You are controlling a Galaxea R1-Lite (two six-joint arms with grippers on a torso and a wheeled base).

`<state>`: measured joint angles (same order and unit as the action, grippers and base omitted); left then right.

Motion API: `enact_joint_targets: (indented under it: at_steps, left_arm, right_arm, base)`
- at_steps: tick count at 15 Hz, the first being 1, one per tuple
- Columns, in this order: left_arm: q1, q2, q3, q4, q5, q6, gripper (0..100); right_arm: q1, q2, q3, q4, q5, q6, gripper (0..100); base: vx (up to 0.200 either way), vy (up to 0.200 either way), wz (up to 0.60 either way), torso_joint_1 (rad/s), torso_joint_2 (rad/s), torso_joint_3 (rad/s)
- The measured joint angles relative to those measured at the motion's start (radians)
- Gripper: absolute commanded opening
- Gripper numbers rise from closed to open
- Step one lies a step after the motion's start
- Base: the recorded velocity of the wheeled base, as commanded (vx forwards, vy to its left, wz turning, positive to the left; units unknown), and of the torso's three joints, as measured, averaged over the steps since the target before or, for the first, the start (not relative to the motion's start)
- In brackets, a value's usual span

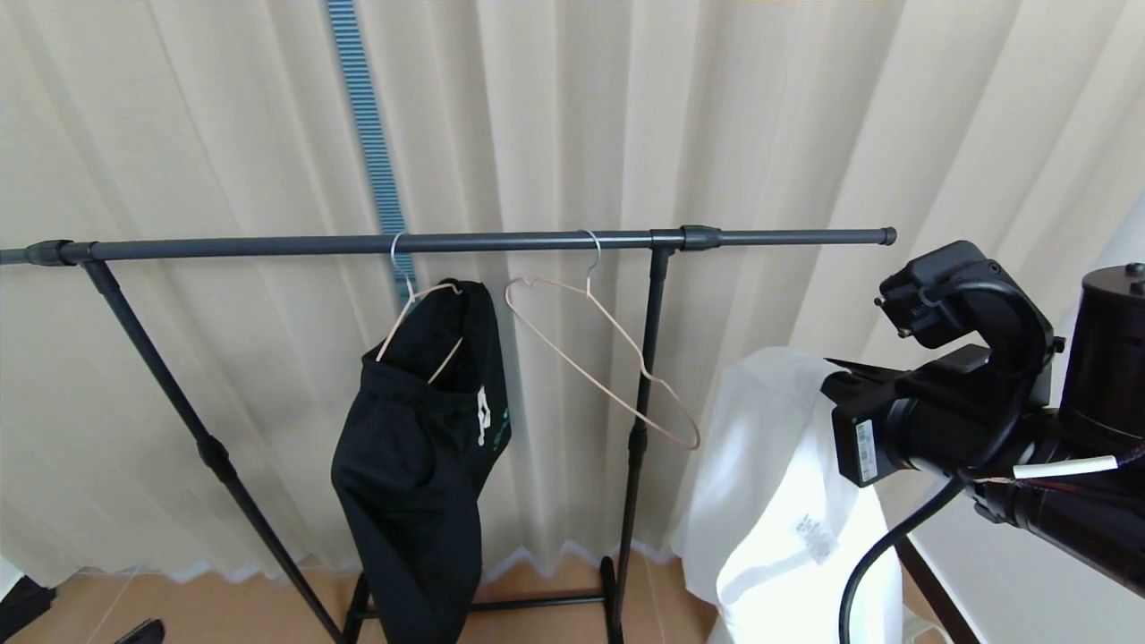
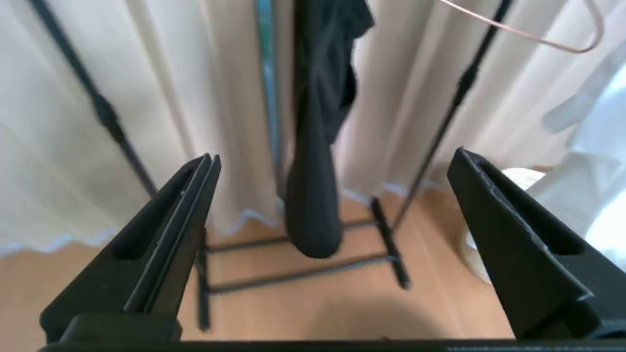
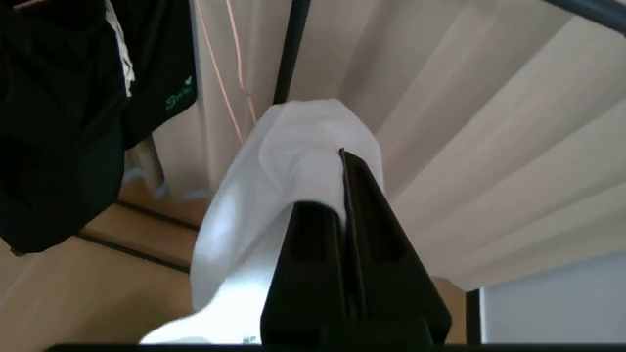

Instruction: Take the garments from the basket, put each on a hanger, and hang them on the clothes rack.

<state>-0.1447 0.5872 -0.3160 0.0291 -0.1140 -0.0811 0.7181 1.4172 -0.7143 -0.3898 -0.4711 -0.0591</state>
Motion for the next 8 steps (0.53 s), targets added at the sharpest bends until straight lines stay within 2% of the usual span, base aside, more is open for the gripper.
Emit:
enact_joint_targets:
  at_steps: [4, 6, 8]
  left_arm:
    - [-0.335, 0.406, -0.228, 0.051, 0.000, -0.222, 100]
    - [-0.441, 0.574, -0.320, 0.061, -0.002, -0.287, 100]
    - [-0.519, 0.734, -0.409, 0.066, -0.005, -0.318, 100]
  right_arm:
    - [0.004, 0.028, -0.027, -0.011, 0.005, 0.097, 0]
    - [0.005, 0.055, -0.047, -0.013, 0.012, 0.136, 0]
    - [0.013, 0.089, -0.076, -0.039, 0.011, 0.180, 0]
  base:
    - [0.000, 0.000, 0.00, 0.000, 0.00, 0.000]
    - [0.000, 0.000, 0.00, 0.000, 0.00, 0.000]
    - [0.000, 0.000, 0.00, 0.000, 0.00, 0.000]
